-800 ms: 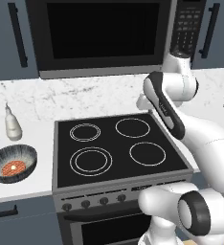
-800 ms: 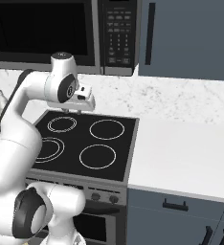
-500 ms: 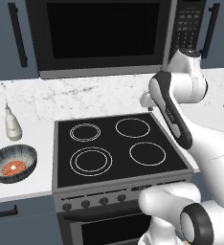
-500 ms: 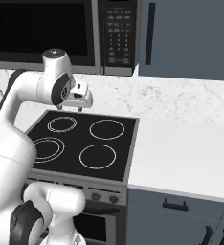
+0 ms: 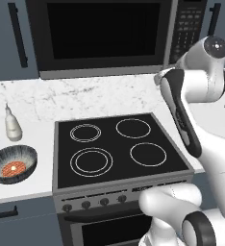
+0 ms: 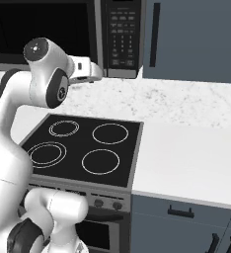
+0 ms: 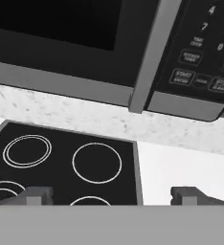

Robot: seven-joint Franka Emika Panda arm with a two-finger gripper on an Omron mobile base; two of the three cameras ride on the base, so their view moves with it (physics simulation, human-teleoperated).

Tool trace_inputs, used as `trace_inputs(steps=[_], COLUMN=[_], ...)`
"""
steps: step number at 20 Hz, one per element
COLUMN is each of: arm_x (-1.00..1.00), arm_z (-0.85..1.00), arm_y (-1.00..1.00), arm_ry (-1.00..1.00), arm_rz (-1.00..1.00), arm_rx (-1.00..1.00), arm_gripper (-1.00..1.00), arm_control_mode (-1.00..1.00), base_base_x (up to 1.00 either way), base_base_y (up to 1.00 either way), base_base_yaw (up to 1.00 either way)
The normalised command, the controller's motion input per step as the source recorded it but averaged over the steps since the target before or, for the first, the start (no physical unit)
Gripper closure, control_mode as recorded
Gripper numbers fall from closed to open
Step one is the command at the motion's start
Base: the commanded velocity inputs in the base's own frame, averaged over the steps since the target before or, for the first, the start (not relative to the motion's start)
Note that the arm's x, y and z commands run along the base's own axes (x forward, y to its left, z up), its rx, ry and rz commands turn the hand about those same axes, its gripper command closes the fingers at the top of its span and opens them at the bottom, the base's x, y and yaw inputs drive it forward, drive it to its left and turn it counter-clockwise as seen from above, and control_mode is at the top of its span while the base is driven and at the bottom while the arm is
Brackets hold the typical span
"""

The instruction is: Open the microwave, place the bowl with waffle inside the microwave, then close the microwave door and turn it on.

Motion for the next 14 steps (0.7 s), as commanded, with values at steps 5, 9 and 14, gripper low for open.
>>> trace_inputs(steps=[5, 9, 14], arm_x=[0.34, 0.18, 0.00], arm_z=[0.75, 0.31, 0.00], arm_y=[-0.01, -0.16, 0.00], arm_ry=[-0.54, -0.11, 0.00], arm_rz=[-0.10, -0.09, 0.00], arm_rx=[0.02, 0.14, 0.00], arm_gripper=[-1.00, -1.00, -1.00], arm_control_mode=[-1.00, -1.00, -1.00], base_base_x=[0.00, 0.00, 0.00], base_base_y=[0.00, 0.00, 0.00], base_base_yaw=[0.00, 0.00, 0.00])
